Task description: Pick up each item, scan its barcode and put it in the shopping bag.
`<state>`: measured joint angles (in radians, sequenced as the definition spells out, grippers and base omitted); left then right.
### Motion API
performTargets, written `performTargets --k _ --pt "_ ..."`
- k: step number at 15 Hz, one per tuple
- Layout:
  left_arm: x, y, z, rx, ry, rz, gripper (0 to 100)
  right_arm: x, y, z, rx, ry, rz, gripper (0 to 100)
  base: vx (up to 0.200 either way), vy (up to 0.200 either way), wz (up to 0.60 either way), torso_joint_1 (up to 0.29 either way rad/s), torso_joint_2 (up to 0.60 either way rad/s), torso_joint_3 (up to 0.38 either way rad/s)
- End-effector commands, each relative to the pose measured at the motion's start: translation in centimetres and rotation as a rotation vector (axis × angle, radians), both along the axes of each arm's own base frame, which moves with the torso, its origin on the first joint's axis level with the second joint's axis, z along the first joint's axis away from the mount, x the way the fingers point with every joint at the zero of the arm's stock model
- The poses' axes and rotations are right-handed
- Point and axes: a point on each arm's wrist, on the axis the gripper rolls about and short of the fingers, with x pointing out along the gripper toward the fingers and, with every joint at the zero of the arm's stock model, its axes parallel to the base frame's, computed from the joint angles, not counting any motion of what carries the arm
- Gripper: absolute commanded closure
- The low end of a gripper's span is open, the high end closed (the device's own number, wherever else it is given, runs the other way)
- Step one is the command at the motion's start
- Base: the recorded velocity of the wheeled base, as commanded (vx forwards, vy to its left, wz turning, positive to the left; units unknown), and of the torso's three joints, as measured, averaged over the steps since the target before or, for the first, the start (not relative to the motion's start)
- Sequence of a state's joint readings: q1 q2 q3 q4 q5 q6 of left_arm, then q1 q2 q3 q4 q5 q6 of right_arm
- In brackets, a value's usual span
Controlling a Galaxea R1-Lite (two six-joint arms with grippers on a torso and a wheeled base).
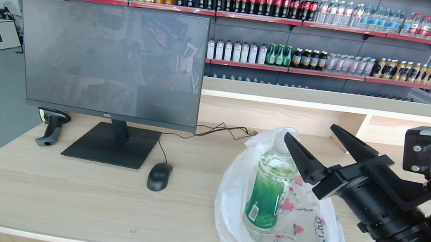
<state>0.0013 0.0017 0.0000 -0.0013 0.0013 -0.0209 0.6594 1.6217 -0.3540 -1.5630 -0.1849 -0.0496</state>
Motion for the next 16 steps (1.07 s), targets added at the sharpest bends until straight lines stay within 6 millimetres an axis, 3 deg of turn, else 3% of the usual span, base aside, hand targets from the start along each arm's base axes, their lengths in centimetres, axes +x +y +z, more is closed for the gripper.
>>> performTargets --k 1,3,8,16 --pt "0.0 0.0 0.0 -0.001 0.0 0.001 0 -0.3 -0.2 0.3 0.01 -0.011 -0.002 0 0.0 0.0 0.0 0.0 0.0 0.0" --pt "0.0 0.0 0.0 -0.001 0.0 0.002 0 -1.4 -1.1 0.9 0.029 -0.03 -0.002 0 0.0 0.0 0.0 0.0 0.0 0.0" --pt "0.0 0.0 0.0 0.001 0.0 0.001 0 -4.4 -3.4 -1.4 -0.026 0.045 0.006 0 0.0 0.0 0.0 0.0 0.0 0.0" --pt "0.0 0.0 0.0 0.004 0.0 0.001 0 -4.5 -3.3 -2.7 -0.008 0.13 0.094 0 0.0 0.0 0.0 0.0 0.0 0.0"
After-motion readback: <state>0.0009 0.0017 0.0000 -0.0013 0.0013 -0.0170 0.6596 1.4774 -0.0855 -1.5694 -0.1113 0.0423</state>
